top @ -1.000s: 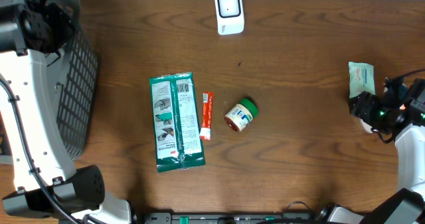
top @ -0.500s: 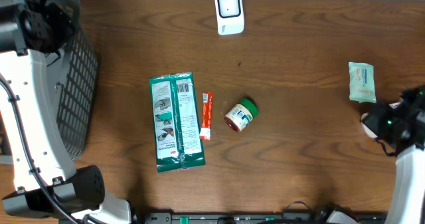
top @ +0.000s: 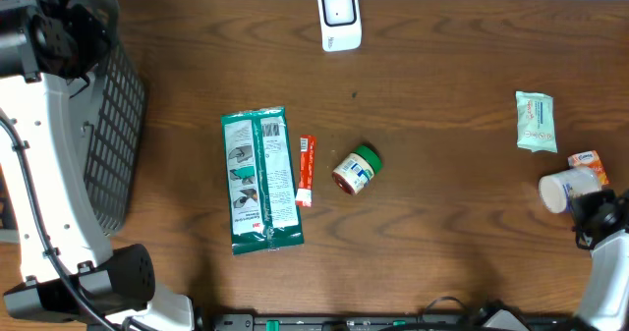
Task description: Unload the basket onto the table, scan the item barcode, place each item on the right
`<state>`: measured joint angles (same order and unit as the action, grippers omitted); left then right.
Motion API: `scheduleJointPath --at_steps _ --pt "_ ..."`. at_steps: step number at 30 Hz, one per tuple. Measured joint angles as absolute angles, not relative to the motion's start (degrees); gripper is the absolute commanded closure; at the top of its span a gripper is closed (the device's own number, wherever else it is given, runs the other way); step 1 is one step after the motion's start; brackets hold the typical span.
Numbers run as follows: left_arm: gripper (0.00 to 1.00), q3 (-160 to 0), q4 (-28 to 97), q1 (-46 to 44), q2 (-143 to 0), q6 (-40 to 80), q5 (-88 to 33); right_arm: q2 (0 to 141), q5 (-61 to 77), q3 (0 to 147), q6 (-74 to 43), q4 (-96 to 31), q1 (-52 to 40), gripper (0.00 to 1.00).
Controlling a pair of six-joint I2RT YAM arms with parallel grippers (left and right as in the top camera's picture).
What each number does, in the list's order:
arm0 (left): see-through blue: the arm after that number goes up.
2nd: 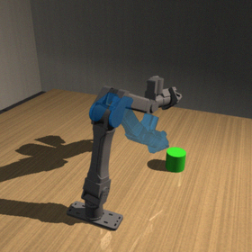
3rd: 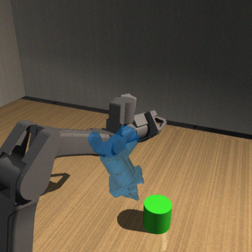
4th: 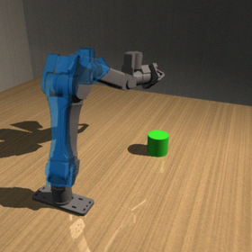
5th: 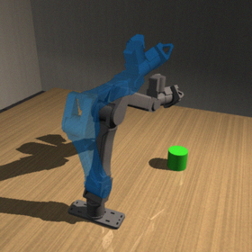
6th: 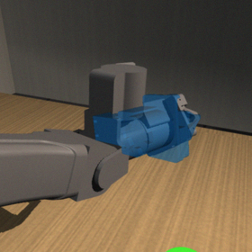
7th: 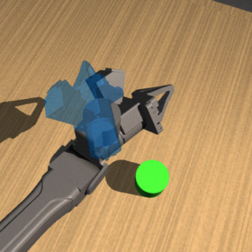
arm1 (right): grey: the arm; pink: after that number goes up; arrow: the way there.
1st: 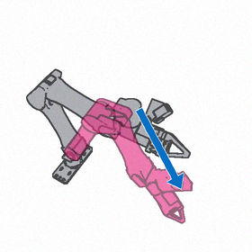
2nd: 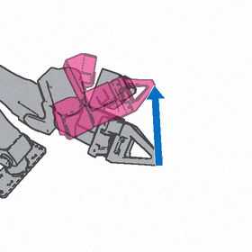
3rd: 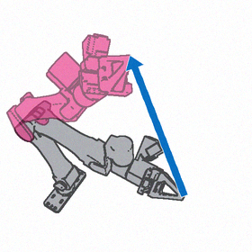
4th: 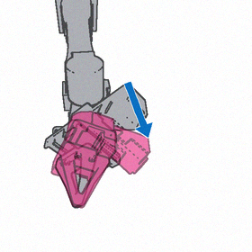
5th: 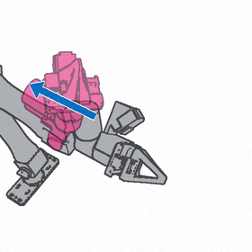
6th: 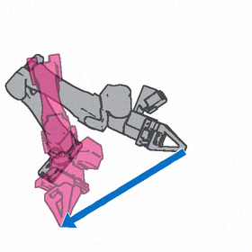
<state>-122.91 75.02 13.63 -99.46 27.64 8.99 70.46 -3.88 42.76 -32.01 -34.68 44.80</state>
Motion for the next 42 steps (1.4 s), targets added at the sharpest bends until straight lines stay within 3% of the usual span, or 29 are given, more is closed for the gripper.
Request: scheduleJointPath --at_steps 8,16,22,29,36,42 --pt "0.12 -122.9 75.0 13.6 -99.5 27.6 9.0 78.2 3.2 38.2 -30.0 -15.4 47.2 0.99" --pt "0.12 -122.9 75.0 13.6 -99.5 27.6 9.0 85.8 12.6 38.1 -24.2 -10.0 47.2 0.99" --pt "0.12 -122.9 75.0 13.6 -99.5 27.6 9.0 85.6 21.3 38.3 -20.1 -12.4 47.2 0.99" --pt "0.12 -122.9 75.0 13.6 -99.5 27.6 9.0 75.9 27.0 43.7 -15.1 -27.7 42.9 0.99" --pt "0.12 -122.9 75.0 13.6 -99.5 27.6 9.0 77.2 14.8 44.8 -13.3 -34.5 28.0 0.99" --pt "0.12 -122.9 75.0 13.6 -99.5 27.6 9.0 82.1 4.1 44.6 -15.0 -28.7 26.3 0.99"
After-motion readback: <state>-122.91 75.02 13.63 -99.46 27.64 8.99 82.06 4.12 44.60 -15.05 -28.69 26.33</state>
